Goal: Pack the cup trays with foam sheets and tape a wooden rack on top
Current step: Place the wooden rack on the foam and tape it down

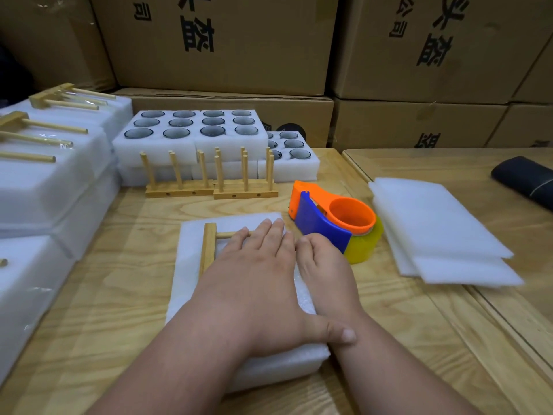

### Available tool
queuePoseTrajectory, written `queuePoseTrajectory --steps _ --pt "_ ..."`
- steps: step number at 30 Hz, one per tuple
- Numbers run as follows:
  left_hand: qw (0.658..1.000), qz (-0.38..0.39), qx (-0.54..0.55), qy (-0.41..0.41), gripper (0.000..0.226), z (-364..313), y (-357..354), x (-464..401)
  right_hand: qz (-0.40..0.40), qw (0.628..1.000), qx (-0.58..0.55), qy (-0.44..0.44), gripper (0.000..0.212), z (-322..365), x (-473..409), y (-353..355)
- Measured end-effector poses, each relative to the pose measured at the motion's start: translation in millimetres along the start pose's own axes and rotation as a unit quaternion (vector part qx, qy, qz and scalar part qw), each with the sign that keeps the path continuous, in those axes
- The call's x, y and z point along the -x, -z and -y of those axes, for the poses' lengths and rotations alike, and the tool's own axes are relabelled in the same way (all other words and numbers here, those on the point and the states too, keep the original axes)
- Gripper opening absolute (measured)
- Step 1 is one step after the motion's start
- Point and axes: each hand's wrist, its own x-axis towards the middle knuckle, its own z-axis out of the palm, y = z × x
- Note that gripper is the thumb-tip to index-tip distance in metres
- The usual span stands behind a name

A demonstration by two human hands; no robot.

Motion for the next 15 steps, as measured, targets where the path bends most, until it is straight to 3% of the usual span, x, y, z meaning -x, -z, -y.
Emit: queuePoseTrajectory --steps 10,15 --pt "1.000 0.002 0.003 0.000 0.146 -1.1 1.5 0.3 0.035 0.988 0.150 0.007 0.013 0.3 -0.2 1.6" --pt "1.000 -0.001 0.006 0.003 0.139 -2.8 2.5 -0.2 0.040 0.981 0.188 0.008 0.015 1.9 1.1 3.3"
